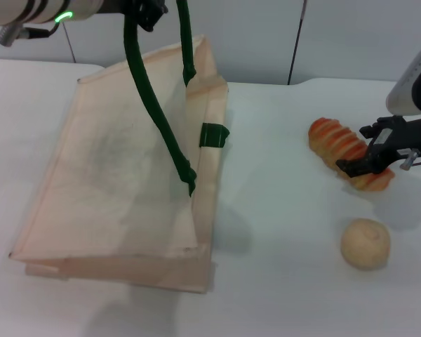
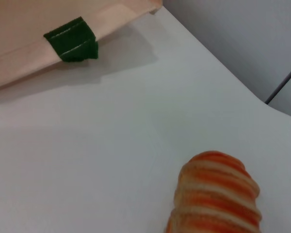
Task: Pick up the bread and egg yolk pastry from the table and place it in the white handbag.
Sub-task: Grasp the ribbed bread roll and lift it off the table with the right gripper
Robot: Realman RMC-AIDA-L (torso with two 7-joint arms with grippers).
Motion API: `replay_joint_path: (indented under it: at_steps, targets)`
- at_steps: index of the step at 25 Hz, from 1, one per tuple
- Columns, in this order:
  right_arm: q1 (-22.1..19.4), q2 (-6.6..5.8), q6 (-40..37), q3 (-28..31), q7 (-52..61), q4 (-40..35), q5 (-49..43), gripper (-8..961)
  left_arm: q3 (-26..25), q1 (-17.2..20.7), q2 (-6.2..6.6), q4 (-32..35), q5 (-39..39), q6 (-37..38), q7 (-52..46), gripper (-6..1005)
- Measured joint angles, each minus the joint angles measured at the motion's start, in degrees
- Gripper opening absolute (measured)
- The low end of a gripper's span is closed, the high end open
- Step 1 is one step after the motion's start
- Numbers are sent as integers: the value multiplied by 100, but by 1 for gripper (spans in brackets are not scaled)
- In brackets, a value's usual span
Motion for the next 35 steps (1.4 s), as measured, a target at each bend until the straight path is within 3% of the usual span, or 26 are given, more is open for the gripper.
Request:
replay_joint_path:
  at_steps: [17,31,35]
  targets:
    - [216,-27,298,134,-160,584,-14,824,18,0,0,0,0,0,-14,123]
    - [201,-8,507,142,-160,605,0,814,27,-22,-8,-128,0,0,-2,123]
    - [193,-4,523,142,-159,606,0,728,26,-26,-9,-131,0,0,-4,123]
